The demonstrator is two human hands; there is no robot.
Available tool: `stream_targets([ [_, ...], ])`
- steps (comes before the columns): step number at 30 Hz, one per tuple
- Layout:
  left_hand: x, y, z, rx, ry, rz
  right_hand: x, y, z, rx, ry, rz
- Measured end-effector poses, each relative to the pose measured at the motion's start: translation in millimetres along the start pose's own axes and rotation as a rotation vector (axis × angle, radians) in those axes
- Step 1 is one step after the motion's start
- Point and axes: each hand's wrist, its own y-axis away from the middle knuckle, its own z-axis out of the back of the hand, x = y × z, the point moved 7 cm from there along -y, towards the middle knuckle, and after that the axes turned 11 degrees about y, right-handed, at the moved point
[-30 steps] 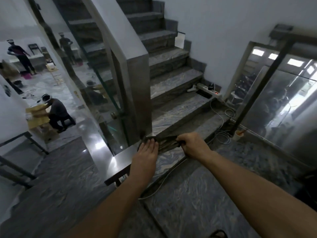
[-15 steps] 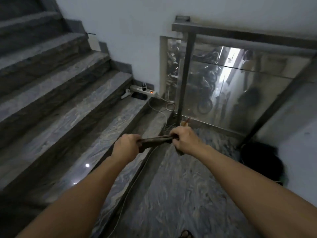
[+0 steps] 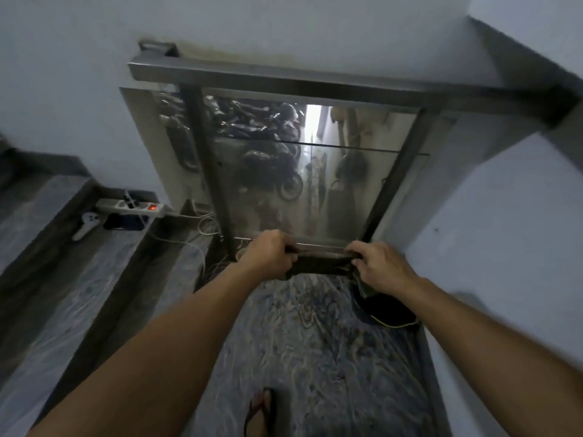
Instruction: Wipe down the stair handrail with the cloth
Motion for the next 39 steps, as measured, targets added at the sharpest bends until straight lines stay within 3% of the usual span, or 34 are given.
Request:
stream_targets([
  [8,-26.2,-172.8,-130.7,0.197,-0.038,-0.115,-156.1,-38.1,-61.7,-0.028,0.067,-0.302],
  [15,-0.9,-285.0,-292.5,0.266,-0.239,-0.335,-269.2,-57.9,-196.4,0.047,0.013,-0.581],
  [24,88.5,-365.1,-481.3,0.322,-0.246,-0.323,-373.6,-78.6,-392.1,-0.084,-0.088,-0.795],
  [31,112.7,-384.6,-521.9,0.301,-0.256,-0.376,-404.0,-79.9,-445.3,-0.145,-0.174,-0.847],
  [39,127.0,-393.1,-481.7,0.389,-0.293,-0.364,-416.9,-41.2,-434.6,-0.217,-0.275,-0.859],
])
